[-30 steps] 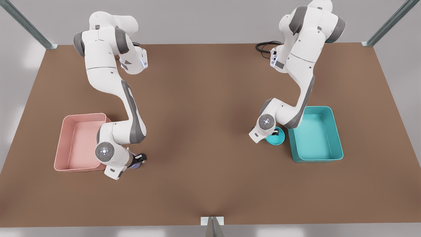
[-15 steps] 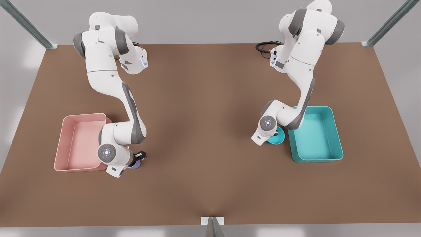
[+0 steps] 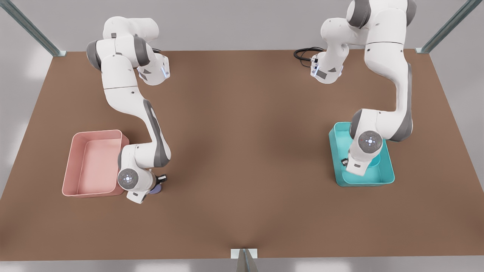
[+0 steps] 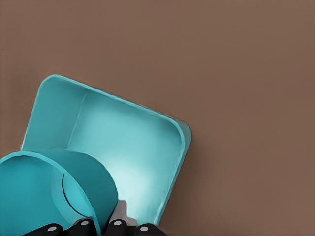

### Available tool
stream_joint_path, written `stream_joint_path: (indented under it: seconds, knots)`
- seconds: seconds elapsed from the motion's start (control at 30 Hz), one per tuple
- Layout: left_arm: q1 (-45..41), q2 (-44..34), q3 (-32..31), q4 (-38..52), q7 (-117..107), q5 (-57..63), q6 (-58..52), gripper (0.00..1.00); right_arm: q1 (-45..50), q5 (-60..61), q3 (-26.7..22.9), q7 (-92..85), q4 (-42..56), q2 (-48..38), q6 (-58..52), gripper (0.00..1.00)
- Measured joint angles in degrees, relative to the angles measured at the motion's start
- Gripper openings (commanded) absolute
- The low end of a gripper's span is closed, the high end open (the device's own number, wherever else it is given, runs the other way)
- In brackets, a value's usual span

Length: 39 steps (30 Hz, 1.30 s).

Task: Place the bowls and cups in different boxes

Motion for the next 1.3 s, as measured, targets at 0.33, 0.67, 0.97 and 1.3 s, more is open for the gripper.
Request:
stream_joint_path:
  seconds: [0.33, 0.67, 0.97, 1.3]
  knots:
    - [1.6, 5.5, 1.6, -4.7, 0.8, -1.2, 4.1, 0.21, -3.1, 0.3, -0.2, -2.3, 2.5, -12.8, -6.1, 0.21]
    - [3.7, 8.8, 1.7, -5.6, 1.3, -1.6, 8.6, 0.25, -15.4, -10.4, -1.0, -7.8, -6.3, -16.4, -13.9, 0.21]
    - [3.7, 2.9, 1.5, -4.1, 2.1, -2.2, 7.0, 1.0, -17.8, -11.3, -0.9, -11.4, -11.7, -11.6, -3.0, 0.21]
    - [3.2, -7.8, -6.2, 22.8, 11.5, -8.4, -21.8, 1.0, -18.3, -13.5, -0.9, -12.2, -12.6, -9.8, 5.8, 1.0]
